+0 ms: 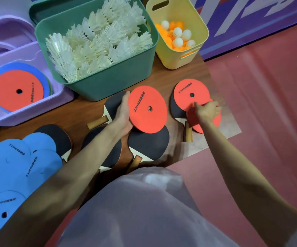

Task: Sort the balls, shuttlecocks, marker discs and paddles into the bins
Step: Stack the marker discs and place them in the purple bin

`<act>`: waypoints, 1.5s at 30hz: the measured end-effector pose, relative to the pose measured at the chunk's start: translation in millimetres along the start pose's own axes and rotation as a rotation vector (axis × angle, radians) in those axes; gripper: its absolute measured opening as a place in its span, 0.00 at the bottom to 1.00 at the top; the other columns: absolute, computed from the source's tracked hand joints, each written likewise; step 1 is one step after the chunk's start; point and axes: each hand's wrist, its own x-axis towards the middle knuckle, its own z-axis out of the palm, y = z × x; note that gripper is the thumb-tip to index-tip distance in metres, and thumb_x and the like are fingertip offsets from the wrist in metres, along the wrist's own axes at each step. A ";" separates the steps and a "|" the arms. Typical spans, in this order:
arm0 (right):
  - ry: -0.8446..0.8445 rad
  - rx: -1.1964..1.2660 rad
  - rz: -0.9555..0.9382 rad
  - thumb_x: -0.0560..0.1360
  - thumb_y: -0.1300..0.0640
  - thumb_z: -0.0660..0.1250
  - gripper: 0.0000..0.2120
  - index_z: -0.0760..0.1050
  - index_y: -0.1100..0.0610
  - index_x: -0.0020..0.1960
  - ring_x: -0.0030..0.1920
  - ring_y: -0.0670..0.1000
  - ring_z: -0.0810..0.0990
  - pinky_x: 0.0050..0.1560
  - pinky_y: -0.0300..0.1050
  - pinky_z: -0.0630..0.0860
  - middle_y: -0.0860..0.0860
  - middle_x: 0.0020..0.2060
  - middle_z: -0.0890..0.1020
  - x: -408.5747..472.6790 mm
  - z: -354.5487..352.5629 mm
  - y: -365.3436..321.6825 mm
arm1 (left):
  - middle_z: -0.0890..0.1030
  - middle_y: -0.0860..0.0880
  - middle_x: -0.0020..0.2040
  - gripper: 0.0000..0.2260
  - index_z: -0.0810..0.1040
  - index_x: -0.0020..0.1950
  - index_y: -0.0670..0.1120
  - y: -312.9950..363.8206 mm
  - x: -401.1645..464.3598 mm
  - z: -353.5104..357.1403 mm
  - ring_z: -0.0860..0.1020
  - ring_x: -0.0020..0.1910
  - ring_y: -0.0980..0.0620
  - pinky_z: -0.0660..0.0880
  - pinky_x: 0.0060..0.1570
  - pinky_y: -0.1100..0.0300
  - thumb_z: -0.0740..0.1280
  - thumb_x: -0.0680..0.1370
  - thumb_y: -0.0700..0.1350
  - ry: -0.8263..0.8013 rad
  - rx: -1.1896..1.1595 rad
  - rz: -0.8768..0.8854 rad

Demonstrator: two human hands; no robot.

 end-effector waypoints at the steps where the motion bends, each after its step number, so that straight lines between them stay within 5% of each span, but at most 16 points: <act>1: -0.018 -0.012 0.033 0.72 0.47 0.72 0.35 0.62 0.67 0.67 0.68 0.63 0.63 0.65 0.49 0.63 0.64 0.66 0.66 5.1 -0.3 -1.6 | 0.83 0.45 0.55 0.20 0.80 0.57 0.47 -0.6 2.6 3.2 0.81 0.56 0.46 0.74 0.62 0.46 0.55 0.82 0.58 0.007 -0.007 0.012; 8: -0.056 0.007 0.204 0.67 0.46 0.76 0.35 0.68 0.61 0.66 0.67 0.58 0.67 0.62 0.46 0.67 0.58 0.65 0.69 23.4 0.0 -11.0 | 0.85 0.49 0.47 0.18 0.80 0.50 0.51 -2.8 3.2 8.4 0.82 0.49 0.50 0.77 0.56 0.50 0.55 0.82 0.59 -0.016 0.083 0.034; 14: -0.089 0.090 0.175 0.69 0.54 0.74 0.32 0.65 0.64 0.66 0.66 0.58 0.71 0.59 0.47 0.70 0.59 0.63 0.72 20.0 -3.9 -10.6 | 0.84 0.47 0.51 0.19 0.81 0.54 0.50 -9.1 2.0 8.5 0.82 0.51 0.49 0.78 0.54 0.52 0.58 0.80 0.62 -0.016 0.127 0.037; 16: -0.100 0.243 0.105 0.72 0.61 0.69 0.26 0.61 0.67 0.64 0.56 0.55 0.76 0.51 0.45 0.72 0.58 0.54 0.76 14.6 -1.8 -8.0 | 0.84 0.47 0.53 0.20 0.79 0.60 0.49 -10.8 2.0 6.4 0.82 0.51 0.50 0.78 0.50 0.54 0.59 0.80 0.61 0.008 0.135 0.034; 19: -0.203 0.392 0.073 0.74 0.66 0.58 0.08 0.69 0.65 0.53 0.35 0.51 0.78 0.29 0.38 0.71 0.52 0.32 0.78 -2.6 3.4 -4.3 | 0.82 0.47 0.55 0.20 0.76 0.63 0.48 -12.4 3.4 0.0 0.81 0.51 0.50 0.78 0.46 0.56 0.57 0.81 0.60 0.026 0.134 0.050; 22: -0.359 0.721 0.177 0.77 0.70 0.53 0.08 0.67 0.61 0.50 0.19 0.45 0.72 0.21 0.35 0.65 0.50 0.20 0.76 -25.9 4.8 -6.1 | 0.81 0.45 0.58 0.22 0.74 0.67 0.45 -14.2 6.1 -10.1 0.81 0.54 0.49 0.78 0.48 0.56 0.55 0.82 0.58 0.040 0.116 0.064; 26: -0.533 0.943 0.123 0.78 0.71 0.54 0.11 0.68 0.56 0.49 0.20 0.44 0.65 0.22 0.35 0.61 0.52 0.33 0.70 -55.7 1.5 -7.7 | 0.83 0.49 0.49 0.20 0.75 0.64 0.45 -12.8 4.0 -19.5 0.81 0.46 0.53 0.78 0.45 0.56 0.53 0.83 0.56 0.047 0.044 0.047; 33: -0.974 0.709 -0.143 0.79 0.69 0.55 0.10 0.71 0.57 0.52 0.23 0.46 0.60 0.25 0.36 0.58 0.48 0.26 0.67 -92.5 6.6 -9.1 | 0.85 0.48 0.49 0.22 0.79 0.59 0.46 -10.7 1.2 -17.8 0.81 0.52 0.51 0.76 0.55 0.53 0.49 0.83 0.57 -0.041 -0.150 0.042; 36: -0.927 0.545 -0.204 0.80 0.66 0.57 0.12 0.73 0.56 0.60 0.25 0.46 0.64 0.26 0.37 0.63 0.48 0.29 0.70 -99.6 16.0 -8.8 | 0.83 0.44 0.56 0.24 0.77 0.64 0.44 -9.9 -3.2 -18.8 0.80 0.55 0.46 0.76 0.58 0.50 0.53 0.82 0.59 -0.081 -0.161 0.018; 40: -0.897 0.451 -0.293 0.80 0.65 0.59 0.14 0.70 0.57 0.65 0.26 0.46 0.69 0.26 0.36 0.67 0.51 0.32 0.72 -104.2 15.8 -11.7 | 0.83 0.44 0.55 0.15 0.77 0.63 0.44 -13.1 -5.6 -21.9 0.81 0.55 0.45 0.77 0.54 0.51 0.63 0.80 0.47 -0.042 -0.074 0.010; 45: -0.578 0.310 -0.333 0.75 0.57 0.65 0.07 0.75 0.55 0.53 0.38 0.49 0.77 0.38 0.41 0.73 0.50 0.40 0.79 -88.3 19.0 -1.7 | 0.83 0.43 0.55 0.14 0.77 0.64 0.43 -19.9 -2.2 -20.8 0.82 0.52 0.47 0.79 0.46 0.55 0.64 0.80 0.44 -0.017 -0.018 0.035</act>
